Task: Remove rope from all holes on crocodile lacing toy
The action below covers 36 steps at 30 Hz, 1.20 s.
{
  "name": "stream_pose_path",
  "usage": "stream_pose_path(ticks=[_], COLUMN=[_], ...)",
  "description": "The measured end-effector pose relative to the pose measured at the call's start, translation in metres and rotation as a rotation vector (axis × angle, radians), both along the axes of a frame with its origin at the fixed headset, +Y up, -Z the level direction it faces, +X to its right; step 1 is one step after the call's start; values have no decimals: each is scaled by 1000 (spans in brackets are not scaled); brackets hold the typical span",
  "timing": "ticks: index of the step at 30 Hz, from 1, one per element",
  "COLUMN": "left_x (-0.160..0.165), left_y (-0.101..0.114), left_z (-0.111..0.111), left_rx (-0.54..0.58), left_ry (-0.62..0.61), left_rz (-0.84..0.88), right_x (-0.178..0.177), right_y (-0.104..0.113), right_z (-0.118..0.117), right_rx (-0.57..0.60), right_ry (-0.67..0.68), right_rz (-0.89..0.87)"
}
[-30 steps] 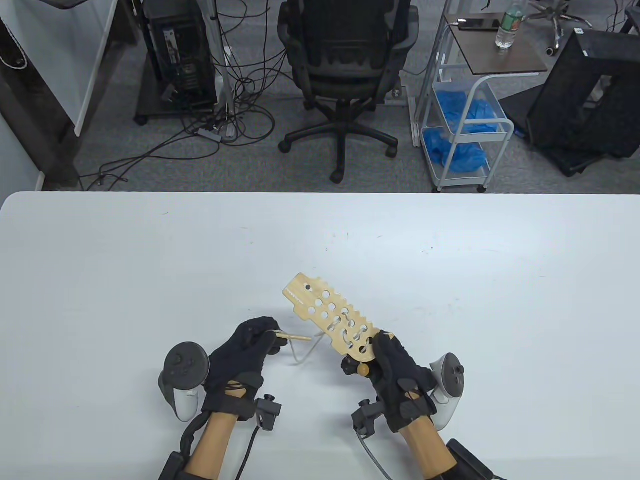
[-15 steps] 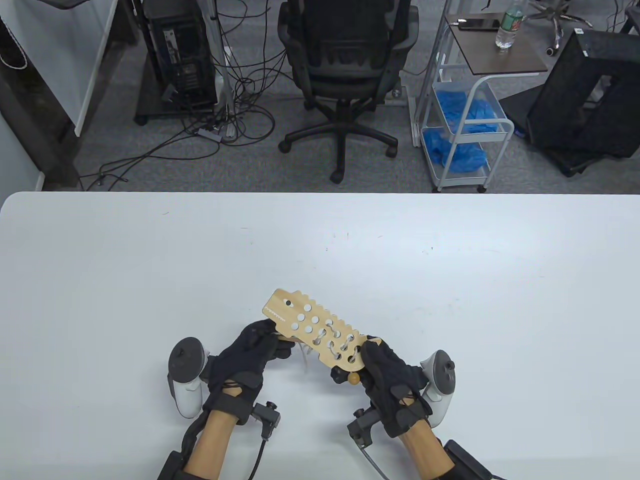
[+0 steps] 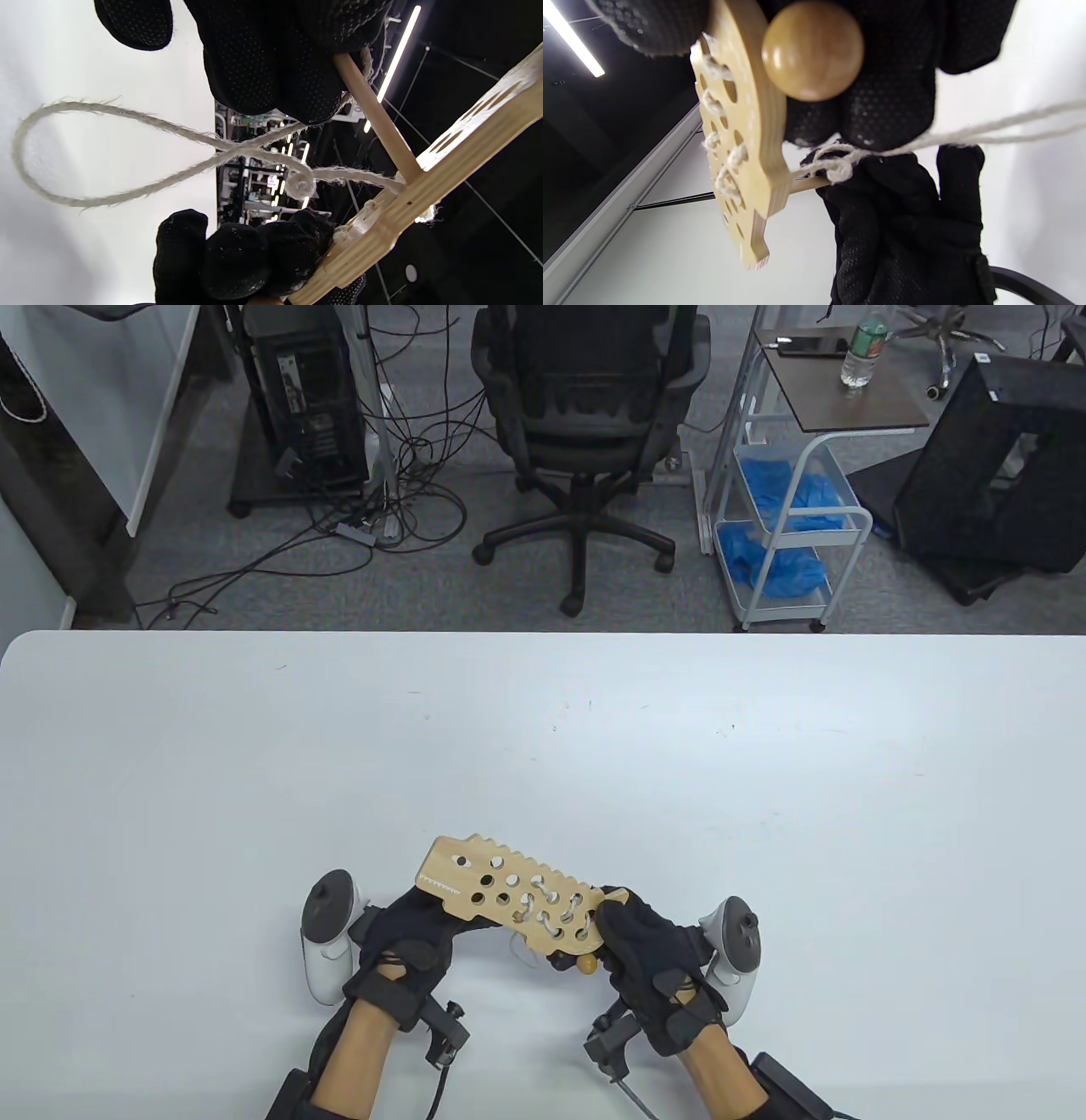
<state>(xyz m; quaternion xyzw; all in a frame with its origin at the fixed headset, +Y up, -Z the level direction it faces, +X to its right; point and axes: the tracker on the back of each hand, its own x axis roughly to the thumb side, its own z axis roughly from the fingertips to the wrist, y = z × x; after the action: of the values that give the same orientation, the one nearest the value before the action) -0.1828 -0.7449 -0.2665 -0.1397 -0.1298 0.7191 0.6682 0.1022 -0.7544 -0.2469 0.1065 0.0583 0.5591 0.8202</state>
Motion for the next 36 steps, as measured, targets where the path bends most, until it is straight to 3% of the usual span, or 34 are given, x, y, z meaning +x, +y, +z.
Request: stream_pose_path(ticks=[7, 12, 17, 25, 36], left_x=[8, 17, 22, 21, 25], left_y=[9, 10, 4, 3, -2], left_z=[3, 4, 6, 3, 5], left_rx=[63, 77, 36, 30, 0], left_ry=[-36, -123, -131, -99, -156], left_rz=[-74, -28, 40, 37, -45], right_x=[6, 13, 18, 14, 23], right_y=[-1, 0, 9, 10, 28], right_z=[0, -1, -2, -6, -3], right_rx=[-33, -30, 91, 168, 327], right_ry=[-72, -133, -169, -28, -206], right_rz=[45, 111, 250, 349, 563])
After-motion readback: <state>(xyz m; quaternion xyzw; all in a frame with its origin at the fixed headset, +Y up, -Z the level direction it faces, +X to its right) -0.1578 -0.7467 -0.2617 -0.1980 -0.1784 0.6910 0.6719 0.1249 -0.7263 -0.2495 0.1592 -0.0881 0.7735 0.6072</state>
